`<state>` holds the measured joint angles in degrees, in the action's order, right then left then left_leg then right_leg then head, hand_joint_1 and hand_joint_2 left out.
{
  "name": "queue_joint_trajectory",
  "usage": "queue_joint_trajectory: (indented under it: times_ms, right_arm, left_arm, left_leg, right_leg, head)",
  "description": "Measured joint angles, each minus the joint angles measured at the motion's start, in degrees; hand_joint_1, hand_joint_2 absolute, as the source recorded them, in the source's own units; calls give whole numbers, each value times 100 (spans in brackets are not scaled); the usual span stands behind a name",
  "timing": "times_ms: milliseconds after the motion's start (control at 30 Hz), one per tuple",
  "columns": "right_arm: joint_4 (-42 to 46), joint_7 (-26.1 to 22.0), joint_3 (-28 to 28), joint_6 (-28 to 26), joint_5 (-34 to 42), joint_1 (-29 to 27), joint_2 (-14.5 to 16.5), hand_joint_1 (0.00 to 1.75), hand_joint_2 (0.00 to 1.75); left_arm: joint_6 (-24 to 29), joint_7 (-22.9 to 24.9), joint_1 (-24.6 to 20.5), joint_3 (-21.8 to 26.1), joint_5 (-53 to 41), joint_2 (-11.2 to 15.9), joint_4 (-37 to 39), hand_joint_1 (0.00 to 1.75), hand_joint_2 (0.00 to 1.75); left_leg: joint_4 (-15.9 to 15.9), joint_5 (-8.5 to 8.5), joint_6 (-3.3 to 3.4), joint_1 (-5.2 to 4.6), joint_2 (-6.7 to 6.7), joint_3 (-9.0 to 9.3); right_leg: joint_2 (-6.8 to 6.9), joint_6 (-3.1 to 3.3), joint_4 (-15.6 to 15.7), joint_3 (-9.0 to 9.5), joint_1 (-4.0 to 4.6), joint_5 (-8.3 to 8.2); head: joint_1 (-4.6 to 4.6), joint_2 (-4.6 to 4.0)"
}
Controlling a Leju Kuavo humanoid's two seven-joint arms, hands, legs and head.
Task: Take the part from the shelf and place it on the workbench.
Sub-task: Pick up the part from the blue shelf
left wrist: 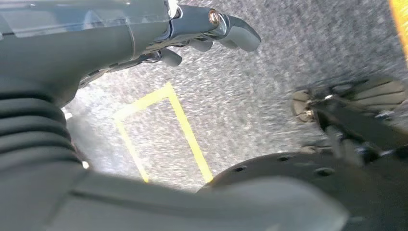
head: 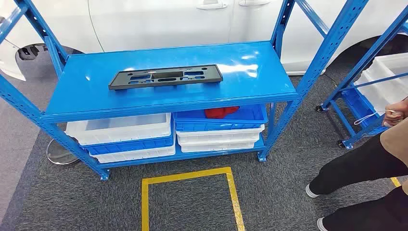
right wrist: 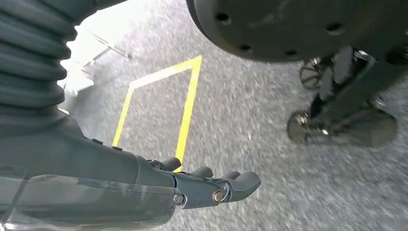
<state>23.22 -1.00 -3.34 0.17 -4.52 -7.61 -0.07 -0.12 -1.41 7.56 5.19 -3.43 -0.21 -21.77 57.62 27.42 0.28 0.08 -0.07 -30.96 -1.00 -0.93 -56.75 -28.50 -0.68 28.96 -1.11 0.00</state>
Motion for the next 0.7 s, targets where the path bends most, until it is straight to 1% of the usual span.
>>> queue_joint_trajectory:
  times_ms: [33, 67, 167, 200, 367, 600, 700]
  right_arm:
    - [-7, -24, -37, 1, -56, 18, 0, 0, 175]
    - [-13, -49, -74, 2, -108, 35, 0, 0, 131]
    - [-43, -229, -284, 41, -421, 156, 13, 0, 0]
    - [-44, -302, -333, 67, -509, 202, 24, 0, 0]
    - [167, -716, -366, 210, -716, 444, 77, 0, 0]
    - [976, -1211, -171, 448, -608, 852, 108, 0, 0]
    - [1431, -1383, -50, 560, -530, 1043, 129, 0, 131]
  left_arm:
    - [-5, -21, -14, 57, -41, 0, 0, 0, 175]
    - [-8, -39, -28, 116, -81, -1, 0, 0, 175]
    - [-23, -168, -108, 505, -326, -4, 1, 0, 44]
    - [-28, -216, -134, 641, -409, -5, 2, 0, 0]
    - [-41, -480, -277, 1332, -854, -21, 25, 0, 0]
    - [-54, -781, -458, 2186, -1399, -74, 110, 0, 0]
    - [-56, -886, -507, 2494, -1593, -98, 149, 0, 0]
  left_leg:
    - [0, 0, 0, 0, 0, 0]
    - [0, 0, 0, 0, 0, 1]
    - [0, -1, -1, 0, -1, 2]
    - [0, -1, -1, 0, -1, 2]
    - [1, -3, -2, 0, -3, 5]
    - [1, -4, -1, 0, -4, 12]
    - [9, -5, 0, -7, -6, 11]
  right_leg:
    - [0, 0, 0, 0, 0, 0]
    - [0, 0, 0, 1, 0, 0]
    - [0, -1, 0, 4, -1, -1]
    - [0, -1, 0, 5, -1, -1]
    - [1, -1, -2, 13, 0, -1]
    - [2, -1, -4, 22, 0, -1]
    - [2, -8, -1, 22, -4, -6]
  head:
    - [0, 0]
    - [0, 0]
    - [-1, 0]
    - [-1, 0]
    - [-2, 0]
    - [-1, 0]
    - [-2, 0]
